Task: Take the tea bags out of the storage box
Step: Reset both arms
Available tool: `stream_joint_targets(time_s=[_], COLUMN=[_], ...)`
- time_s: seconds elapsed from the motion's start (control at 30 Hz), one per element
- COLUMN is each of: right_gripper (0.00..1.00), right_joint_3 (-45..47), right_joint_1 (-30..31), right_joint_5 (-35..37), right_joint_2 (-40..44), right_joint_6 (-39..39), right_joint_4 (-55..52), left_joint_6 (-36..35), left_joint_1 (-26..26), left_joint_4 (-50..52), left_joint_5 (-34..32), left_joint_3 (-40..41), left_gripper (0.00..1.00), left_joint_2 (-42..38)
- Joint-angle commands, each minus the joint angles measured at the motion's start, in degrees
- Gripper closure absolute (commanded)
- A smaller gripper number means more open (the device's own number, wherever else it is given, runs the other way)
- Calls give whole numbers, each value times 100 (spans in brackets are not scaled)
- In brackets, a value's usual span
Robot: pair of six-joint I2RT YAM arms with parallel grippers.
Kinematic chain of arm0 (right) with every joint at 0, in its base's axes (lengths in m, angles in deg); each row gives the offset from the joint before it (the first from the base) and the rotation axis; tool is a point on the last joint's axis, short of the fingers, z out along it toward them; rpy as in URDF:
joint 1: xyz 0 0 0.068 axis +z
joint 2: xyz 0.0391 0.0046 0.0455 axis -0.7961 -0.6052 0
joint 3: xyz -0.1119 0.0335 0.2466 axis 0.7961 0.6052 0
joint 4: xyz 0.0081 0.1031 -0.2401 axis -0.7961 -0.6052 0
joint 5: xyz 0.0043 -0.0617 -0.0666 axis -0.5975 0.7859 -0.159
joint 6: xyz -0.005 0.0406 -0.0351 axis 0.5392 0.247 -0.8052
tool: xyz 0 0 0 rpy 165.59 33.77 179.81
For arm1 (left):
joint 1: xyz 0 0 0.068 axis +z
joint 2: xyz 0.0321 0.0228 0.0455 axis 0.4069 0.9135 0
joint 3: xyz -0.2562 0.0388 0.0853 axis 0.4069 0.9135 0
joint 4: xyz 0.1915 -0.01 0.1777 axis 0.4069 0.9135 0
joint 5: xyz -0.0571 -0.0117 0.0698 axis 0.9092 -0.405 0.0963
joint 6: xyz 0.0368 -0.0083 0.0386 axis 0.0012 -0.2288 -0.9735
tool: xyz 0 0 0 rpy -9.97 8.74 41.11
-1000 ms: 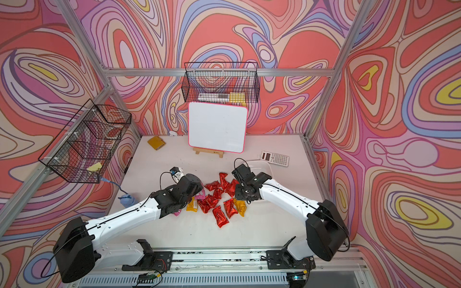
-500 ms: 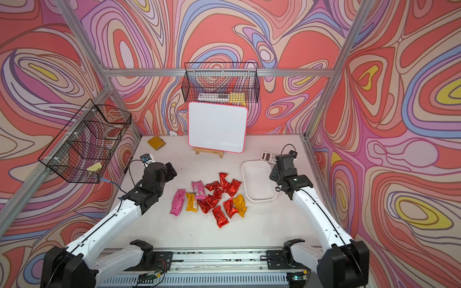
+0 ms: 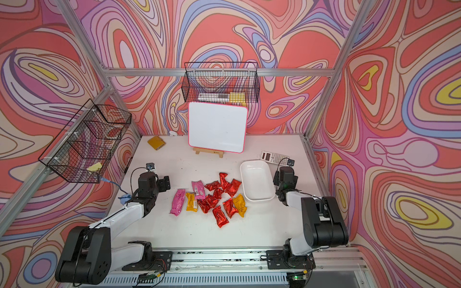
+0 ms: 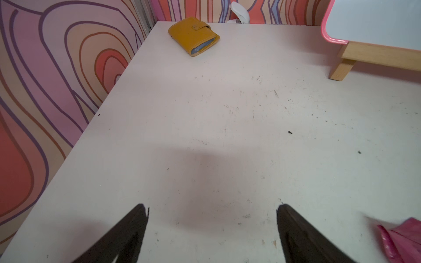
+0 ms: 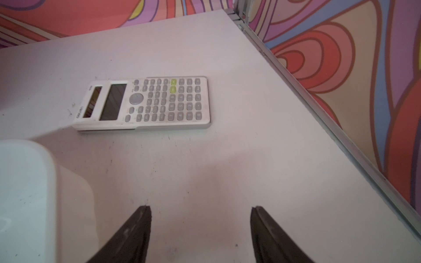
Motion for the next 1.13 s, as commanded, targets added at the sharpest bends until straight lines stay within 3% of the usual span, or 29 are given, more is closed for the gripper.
stream_joint_targets(time_s=[0.0, 0.1, 0.17, 0.37, 0.4, 0.47, 0.5, 0.6, 0.63, 0.7, 0.77, 1.1], right_gripper=[28, 28, 26, 17, 15, 2, 2, 1, 2, 2, 2, 2], right_joint_3=[244, 321, 665, 435, 417, 425, 416, 416, 417, 416, 414, 411], right_joint_1=[-31, -31, -28, -38, -40, -38, -38, -38, -38, -38, -38, -38], right_joint_5=[-373, -792, -772, -717, -743, -710, -717, -712, -700, -699, -699, -669], right_joint_2=[-197, -561, -976, -943, -904, -943, -918, -929, -937, -938, -942, -937], right_joint_6=[-405, -597, -621, -523, -505, -514, -507, -510, -512, -514, -513, -538], right_joint_4=[2090, 2512, 3608, 3069, 2930, 3025, 2949, 2974, 3003, 2977, 2994, 3001], left_joint_6=[-249, -265, -269, -313, -334, -326, -289, -290, -415, -602, -614, -587], left_joint_1=[228, 353, 392, 396, 395, 394, 388, 331, 325, 296, 246, 343], left_joint_4=[-1207, -1780, -1852, -3878, -3910, -3215, -3591, -3080, -3278, -2756, -3169, -2893], left_joint_5=[278, 606, 796, 1208, 1249, 1262, 1143, 1006, 1207, 1631, 1524, 1736], left_joint_3=[254, 315, 247, 704, 688, 524, 570, 419, 401, 263, 373, 287], left_gripper=[6, 6, 6, 6, 5, 5, 3, 1, 1, 1, 1, 1], left_joint_2=[257, 461, 592, 1646, 1700, 1479, 1641, 1519, 1657, 1523, 1620, 1574])
